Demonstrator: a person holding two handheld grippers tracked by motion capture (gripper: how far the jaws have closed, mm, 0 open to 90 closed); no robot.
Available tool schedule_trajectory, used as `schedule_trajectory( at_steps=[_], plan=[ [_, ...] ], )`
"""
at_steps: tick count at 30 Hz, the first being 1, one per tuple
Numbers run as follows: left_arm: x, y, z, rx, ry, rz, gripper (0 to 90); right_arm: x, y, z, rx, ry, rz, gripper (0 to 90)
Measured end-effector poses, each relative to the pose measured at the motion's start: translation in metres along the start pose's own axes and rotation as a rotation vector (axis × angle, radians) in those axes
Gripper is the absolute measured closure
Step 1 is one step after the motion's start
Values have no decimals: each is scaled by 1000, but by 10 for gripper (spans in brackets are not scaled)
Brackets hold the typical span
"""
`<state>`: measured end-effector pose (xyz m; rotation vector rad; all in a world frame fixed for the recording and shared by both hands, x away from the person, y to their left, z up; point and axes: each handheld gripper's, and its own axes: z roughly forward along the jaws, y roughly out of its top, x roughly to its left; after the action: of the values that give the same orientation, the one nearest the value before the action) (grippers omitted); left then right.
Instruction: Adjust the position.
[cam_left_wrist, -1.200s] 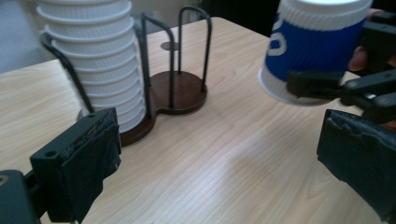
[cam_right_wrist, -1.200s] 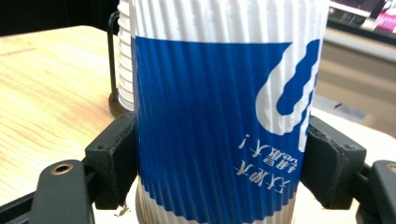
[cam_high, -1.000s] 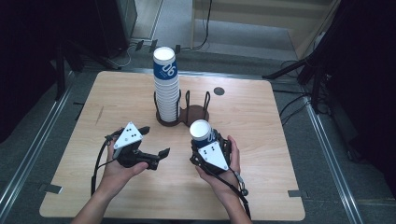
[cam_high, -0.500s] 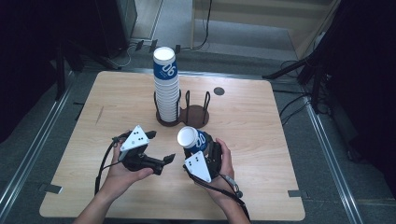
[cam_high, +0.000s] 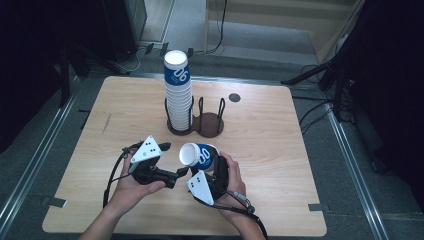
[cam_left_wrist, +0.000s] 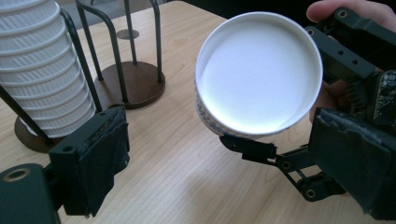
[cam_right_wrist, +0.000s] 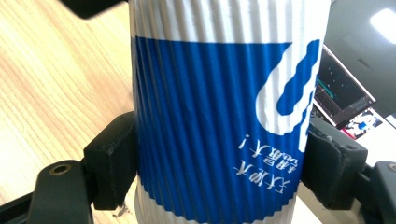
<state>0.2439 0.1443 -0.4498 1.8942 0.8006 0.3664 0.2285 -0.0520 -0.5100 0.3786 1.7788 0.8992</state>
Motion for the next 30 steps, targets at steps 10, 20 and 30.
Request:
schedule_trajectory(
  at_steps=[10,20,30],
  plan=[
    [-8,1,5,54,11,26,116,11,2,-2,-34,30,-82,211],
    [-11,1,9,82,-13,15,167,17,2,-2,-47,50,-144,210],
    [-13,-1,8,67,-30,21,279,18,2,-3,-44,66,-151,192]
  ],
)
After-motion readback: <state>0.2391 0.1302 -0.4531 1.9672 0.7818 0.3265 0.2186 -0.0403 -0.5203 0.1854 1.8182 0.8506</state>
